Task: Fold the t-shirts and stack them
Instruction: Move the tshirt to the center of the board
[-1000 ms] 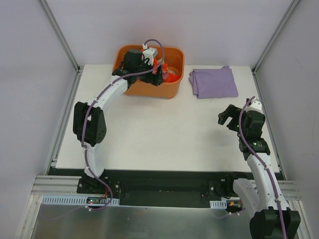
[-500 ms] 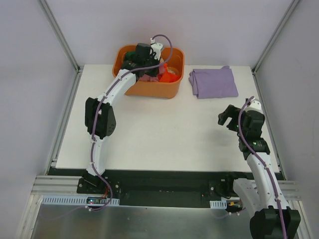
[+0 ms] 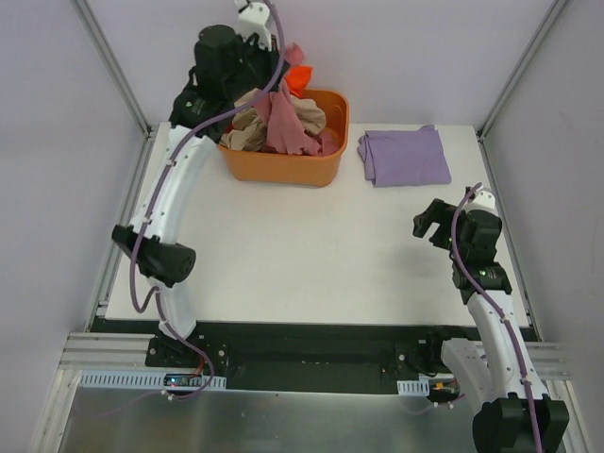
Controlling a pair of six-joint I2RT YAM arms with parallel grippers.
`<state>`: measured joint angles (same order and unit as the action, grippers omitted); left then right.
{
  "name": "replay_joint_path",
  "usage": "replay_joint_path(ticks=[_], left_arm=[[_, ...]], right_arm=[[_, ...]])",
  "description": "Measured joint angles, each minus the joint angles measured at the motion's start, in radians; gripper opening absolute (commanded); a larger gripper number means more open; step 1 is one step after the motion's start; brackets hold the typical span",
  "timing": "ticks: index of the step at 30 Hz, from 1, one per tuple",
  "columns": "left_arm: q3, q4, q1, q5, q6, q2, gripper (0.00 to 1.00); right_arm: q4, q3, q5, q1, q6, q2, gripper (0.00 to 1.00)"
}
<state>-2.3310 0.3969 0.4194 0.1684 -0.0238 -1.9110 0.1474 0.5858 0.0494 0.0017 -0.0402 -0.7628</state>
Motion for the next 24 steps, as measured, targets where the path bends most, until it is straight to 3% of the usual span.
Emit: replay_joint_path(ticks=[10,15,24], left_arm=[[-0.058,-0.101,0.072,0.015,-0.022,0.268,0.0],[-0.06,-0.117,0.08,0.106,-0.077,0.309,0.0],[-0.059,-0.128,0.189,0.188,-0.098,0.321,0.0]], right_arm=[[0.0,0.0,0.0,0.0,0.0,0.014,0.96],[0.0,0.0,0.005,0.0,-0.001,0.014,0.96],[0.0,0.0,0.019,0.0,-0.002,0.025,0.96]])
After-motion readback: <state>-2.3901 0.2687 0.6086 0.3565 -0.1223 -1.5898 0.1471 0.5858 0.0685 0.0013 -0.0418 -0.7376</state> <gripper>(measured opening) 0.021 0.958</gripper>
